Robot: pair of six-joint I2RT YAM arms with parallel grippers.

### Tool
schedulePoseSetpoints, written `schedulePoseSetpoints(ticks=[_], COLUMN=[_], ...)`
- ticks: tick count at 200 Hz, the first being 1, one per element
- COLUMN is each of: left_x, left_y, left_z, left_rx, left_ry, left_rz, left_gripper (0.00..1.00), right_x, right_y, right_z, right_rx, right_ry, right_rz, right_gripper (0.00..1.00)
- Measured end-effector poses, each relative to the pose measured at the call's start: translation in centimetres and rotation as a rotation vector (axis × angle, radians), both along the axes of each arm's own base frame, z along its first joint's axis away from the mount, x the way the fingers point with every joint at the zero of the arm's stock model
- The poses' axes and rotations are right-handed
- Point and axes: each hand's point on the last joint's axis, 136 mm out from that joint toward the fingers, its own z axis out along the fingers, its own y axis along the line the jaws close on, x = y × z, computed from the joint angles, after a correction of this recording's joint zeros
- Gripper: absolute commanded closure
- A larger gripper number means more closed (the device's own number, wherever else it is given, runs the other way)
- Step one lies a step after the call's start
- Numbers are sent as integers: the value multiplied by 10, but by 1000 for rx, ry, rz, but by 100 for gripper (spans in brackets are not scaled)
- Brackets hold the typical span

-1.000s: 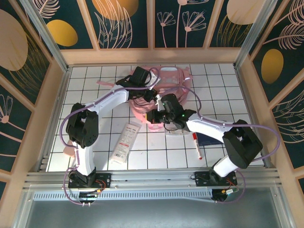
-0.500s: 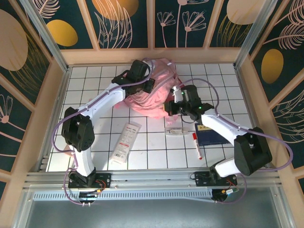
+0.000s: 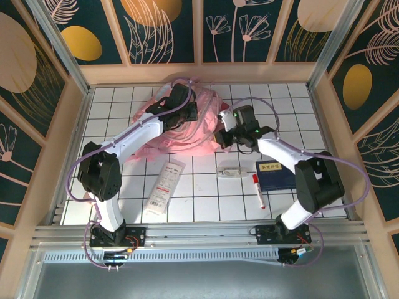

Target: Pack books, pencil case, and school supplies into a backpack

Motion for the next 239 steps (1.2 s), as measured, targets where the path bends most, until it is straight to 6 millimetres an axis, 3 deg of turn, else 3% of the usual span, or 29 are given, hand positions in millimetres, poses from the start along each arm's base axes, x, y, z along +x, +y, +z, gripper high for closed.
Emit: schedulePoseSetpoints(ticks=[39,66,111,154,192,239], left_x=[13,24,27,28,41,52], left_y=[8,11,15,18,8,-2], left_z=[6,15,20,19,37,59], left_rx=[4,-5,-34,-98,-219,-322], left_ry=[10,-7,8,46,39,37], left_rz=[112,186,280,365,437,494], left_gripper=[100,100,100,100,100,100], right_x=[-14,-30,-39,-40,-38,-31], right_y=[39,53,66,81,96,84], right_z=[0,-2,2,5,10,5], right_rx=[-66,-68,-20,108,184,106], right_ry=[-40,-21,-4,13,-1,-74], right_rz=[70,116,119,18,-10,19], right_gripper=[100,100,100,100,100,100])
